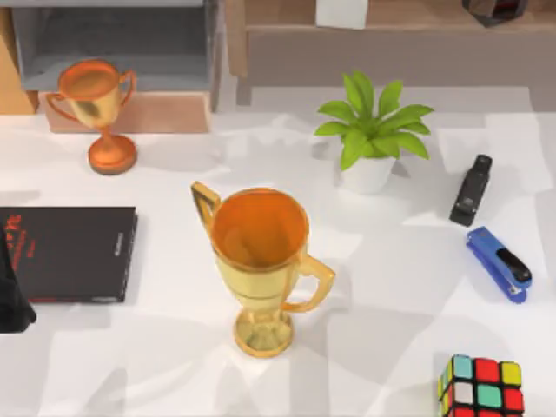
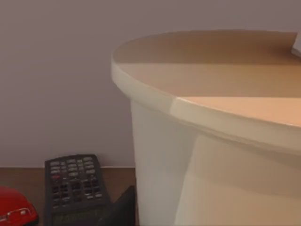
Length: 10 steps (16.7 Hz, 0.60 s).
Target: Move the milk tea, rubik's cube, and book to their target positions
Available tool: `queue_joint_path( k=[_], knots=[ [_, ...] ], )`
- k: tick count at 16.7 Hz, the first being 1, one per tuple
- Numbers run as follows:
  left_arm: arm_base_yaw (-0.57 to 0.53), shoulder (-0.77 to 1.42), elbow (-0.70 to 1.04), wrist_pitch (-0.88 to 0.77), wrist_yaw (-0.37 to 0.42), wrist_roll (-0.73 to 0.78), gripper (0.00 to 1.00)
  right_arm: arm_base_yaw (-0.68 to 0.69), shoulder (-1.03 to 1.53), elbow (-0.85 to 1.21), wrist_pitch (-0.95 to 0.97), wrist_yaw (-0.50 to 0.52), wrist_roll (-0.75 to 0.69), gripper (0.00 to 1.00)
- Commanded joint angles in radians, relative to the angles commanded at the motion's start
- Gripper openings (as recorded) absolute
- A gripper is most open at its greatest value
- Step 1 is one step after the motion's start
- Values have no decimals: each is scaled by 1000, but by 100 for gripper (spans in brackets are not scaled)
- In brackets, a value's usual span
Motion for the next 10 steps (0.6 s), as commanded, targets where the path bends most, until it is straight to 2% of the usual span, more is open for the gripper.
queue_joint_path(
  k=[10],
  knots=[
    [0, 0, 0, 0, 0, 0, 100, -20, -265, -323, 57, -24, 2, 0]
  ],
)
